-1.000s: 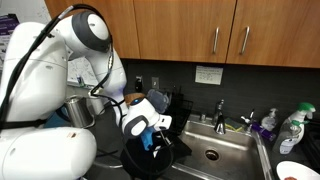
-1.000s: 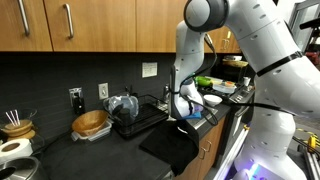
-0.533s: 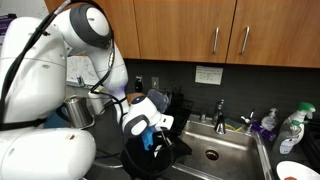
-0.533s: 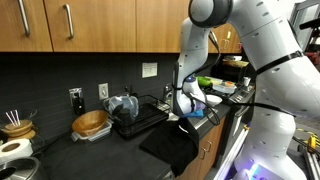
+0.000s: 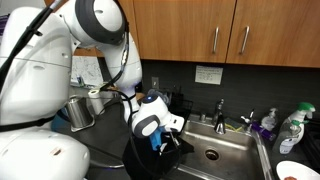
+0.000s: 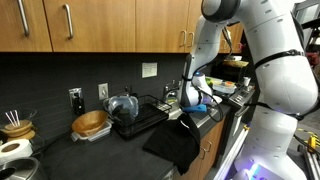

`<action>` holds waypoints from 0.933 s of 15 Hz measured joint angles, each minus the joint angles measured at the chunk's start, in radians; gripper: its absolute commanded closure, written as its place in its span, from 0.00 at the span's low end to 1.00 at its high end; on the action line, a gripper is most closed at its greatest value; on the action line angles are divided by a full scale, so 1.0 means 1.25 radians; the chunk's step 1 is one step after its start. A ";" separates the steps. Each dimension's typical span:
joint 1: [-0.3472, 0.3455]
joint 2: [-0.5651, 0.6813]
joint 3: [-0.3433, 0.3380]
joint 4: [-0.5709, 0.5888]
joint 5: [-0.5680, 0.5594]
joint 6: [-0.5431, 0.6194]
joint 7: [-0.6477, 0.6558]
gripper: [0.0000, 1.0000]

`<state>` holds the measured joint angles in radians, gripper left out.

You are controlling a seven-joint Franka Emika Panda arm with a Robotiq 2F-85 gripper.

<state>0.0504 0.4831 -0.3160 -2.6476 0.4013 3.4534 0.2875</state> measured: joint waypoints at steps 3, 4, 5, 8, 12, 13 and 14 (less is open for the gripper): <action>-0.132 -0.011 0.054 0.000 -0.096 0.000 0.021 0.98; -0.175 -0.011 0.075 -0.001 -0.125 0.000 0.029 0.98; -0.214 -0.011 0.093 -0.001 -0.148 -0.001 0.033 0.98; -0.319 0.005 0.147 -0.005 -0.201 -0.001 0.040 0.98; -0.433 0.055 0.218 -0.002 -0.225 -0.001 0.040 0.98; -0.451 0.068 0.228 0.001 -0.227 -0.001 0.039 0.98; -0.466 0.079 0.236 0.005 -0.227 -0.001 0.039 0.98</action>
<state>-0.5321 0.5823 -0.0207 -2.6416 0.1179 3.4521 0.3359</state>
